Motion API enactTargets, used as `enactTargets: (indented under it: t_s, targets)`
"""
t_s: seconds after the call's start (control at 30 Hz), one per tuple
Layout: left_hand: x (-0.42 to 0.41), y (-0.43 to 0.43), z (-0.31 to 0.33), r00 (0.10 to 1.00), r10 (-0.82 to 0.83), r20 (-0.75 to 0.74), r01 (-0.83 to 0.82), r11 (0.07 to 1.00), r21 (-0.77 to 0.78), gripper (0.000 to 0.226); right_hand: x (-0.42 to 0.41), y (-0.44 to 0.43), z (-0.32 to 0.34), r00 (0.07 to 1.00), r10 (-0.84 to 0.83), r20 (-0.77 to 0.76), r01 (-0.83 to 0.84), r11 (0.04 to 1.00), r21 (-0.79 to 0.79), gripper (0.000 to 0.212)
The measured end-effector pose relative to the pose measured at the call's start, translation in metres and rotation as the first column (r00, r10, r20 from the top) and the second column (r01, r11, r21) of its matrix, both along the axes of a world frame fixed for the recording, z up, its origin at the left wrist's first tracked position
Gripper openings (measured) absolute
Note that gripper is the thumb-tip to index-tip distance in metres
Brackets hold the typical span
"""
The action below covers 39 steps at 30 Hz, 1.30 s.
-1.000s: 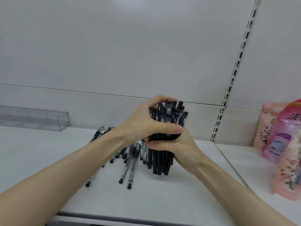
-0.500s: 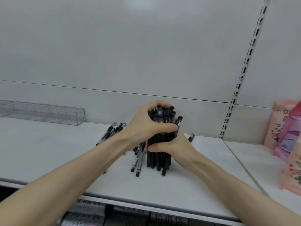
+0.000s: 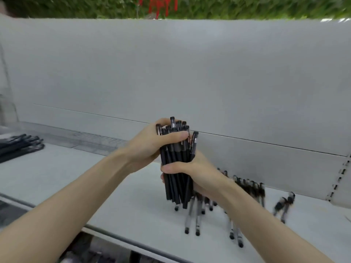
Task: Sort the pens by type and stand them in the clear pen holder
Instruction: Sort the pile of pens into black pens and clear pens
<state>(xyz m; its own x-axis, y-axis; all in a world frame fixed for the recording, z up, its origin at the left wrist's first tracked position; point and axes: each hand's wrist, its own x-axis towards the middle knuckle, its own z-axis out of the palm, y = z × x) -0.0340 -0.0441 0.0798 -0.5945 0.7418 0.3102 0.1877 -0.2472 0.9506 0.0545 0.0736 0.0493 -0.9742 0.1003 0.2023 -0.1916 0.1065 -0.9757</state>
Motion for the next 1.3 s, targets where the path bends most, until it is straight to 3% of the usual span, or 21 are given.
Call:
enactTargets:
  t_s: [0.1, 0.2, 0.43, 0.57, 0.73, 0.93, 1.07, 1.13, 1.2, 1.3]
  targets:
    - [-0.034, -0.063, -0.009, 0.984, 0.180, 0.003, -0.180, 0.983, 0.043, 0.055, -0.046, -0.061, -0.005, 0.998, 0.067, -0.007, -0.067, 0.997, -0.046, 0.019]
    - [-0.072, -0.133, -0.018, 0.979, 0.203, -0.006, -0.203, 0.978, 0.041, 0.036, -0.092, -0.128, -0.016, 0.992, 0.124, -0.006, -0.124, 0.989, -0.075, 0.018]
    - [-0.166, -0.266, -0.035, 0.965, 0.262, -0.028, -0.263, 0.961, -0.087, 0.038, -0.197, -0.255, -0.032, 0.985, 0.170, -0.005, -0.170, 0.979, -0.114, 0.019]
    - [-0.225, -0.317, -0.043, 0.955, 0.265, -0.131, -0.287, 0.938, -0.192, 0.023, -0.258, -0.297, -0.031, 0.989, 0.145, -0.020, -0.146, 0.983, -0.110, 0.024]
    - [-0.306, -0.352, -0.040, 0.902, 0.221, -0.372, -0.337, 0.898, -0.282, 0.016, -0.337, -0.334, -0.037, 0.992, 0.126, 0.007, -0.125, 0.990, -0.071, 0.026]
    - [-0.399, -0.376, -0.043, 0.880, 0.111, -0.462, -0.318, 0.861, -0.397, 0.030, -0.418, -0.363, -0.044, 0.990, 0.136, -0.047, -0.137, 0.990, -0.029, 0.016]
    - [-0.448, -0.391, -0.049, 0.873, 0.023, -0.488, -0.259, 0.869, -0.421, 0.041, -0.454, -0.375, -0.053, 0.997, 0.055, 0.058, -0.059, 0.997, 0.056, 0.024]
    - [-0.463, -0.394, -0.054, 0.853, -0.001, -0.522, -0.234, 0.894, -0.383, 0.033, -0.467, -0.380, -0.058, 0.982, -0.162, 0.095, 0.136, 0.964, 0.229, 0.038]
    - [-0.475, -0.395, -0.063, 0.838, -0.046, -0.544, -0.190, 0.909, -0.371, 0.027, -0.472, -0.383, -0.061, 0.927, -0.369, 0.075, 0.287, 0.820, 0.495, 0.050]
    - [-0.494, -0.393, -0.081, 0.784, -0.039, -0.620, -0.292, 0.858, -0.423, 0.026, -0.474, -0.387, -0.062, 0.860, -0.509, 0.043, 0.362, 0.666, 0.652, 0.056]
